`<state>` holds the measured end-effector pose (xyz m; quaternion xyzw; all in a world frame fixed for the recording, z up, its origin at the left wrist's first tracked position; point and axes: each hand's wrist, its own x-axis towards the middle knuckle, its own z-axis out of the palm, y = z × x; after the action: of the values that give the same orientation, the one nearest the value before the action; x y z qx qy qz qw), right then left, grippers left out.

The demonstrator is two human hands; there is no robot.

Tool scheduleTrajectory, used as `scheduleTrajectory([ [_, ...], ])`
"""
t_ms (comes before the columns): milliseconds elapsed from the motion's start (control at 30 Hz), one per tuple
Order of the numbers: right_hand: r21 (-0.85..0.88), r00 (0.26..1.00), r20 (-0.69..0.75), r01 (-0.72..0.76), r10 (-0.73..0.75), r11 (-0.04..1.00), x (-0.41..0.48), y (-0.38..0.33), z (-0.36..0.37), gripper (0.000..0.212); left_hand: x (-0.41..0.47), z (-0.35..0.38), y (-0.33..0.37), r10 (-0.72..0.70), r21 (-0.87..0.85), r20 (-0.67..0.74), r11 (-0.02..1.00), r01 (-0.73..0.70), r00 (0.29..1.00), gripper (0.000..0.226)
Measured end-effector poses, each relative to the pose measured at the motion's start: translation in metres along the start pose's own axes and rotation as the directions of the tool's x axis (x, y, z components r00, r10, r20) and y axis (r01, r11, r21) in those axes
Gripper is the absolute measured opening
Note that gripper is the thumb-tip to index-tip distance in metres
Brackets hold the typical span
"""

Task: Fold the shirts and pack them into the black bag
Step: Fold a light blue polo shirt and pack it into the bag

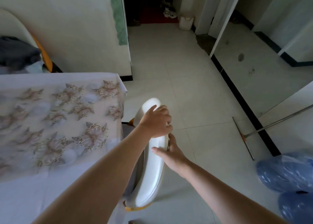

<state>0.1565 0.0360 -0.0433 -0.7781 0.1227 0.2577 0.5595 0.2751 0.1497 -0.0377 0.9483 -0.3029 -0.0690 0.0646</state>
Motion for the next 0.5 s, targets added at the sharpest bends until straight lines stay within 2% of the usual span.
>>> scheduleTrajectory([
  [67,-0.026,0.996,-0.083,0.043,-0.045,0.999,0.004,-0.016,0.027,0.081,-0.002,-0.007,-0.032,-0.042,0.002,0.016,0.999,0.042,0.999,0.035],
  [200,-0.061,0.997,-0.003,0.075,-0.075,0.995,0.017,-0.037,0.071,0.097,-0.004,-0.021,-0.085,-0.136,-0.011,0.049,0.991,0.137,0.989,0.039],
  [300,-0.102,0.997,0.03,0.074,-0.072,0.992,0.035,-0.049,0.092,0.102,-0.012,-0.023,-0.113,-0.161,-0.038,0.013,0.986,0.162,0.987,0.036],
  [500,-0.202,0.997,-0.034,0.055,-0.063,0.978,0.056,-0.048,0.109,0.106,-0.017,-0.019,-0.134,-0.173,-0.131,-0.073,0.978,0.162,0.982,0.033],
])
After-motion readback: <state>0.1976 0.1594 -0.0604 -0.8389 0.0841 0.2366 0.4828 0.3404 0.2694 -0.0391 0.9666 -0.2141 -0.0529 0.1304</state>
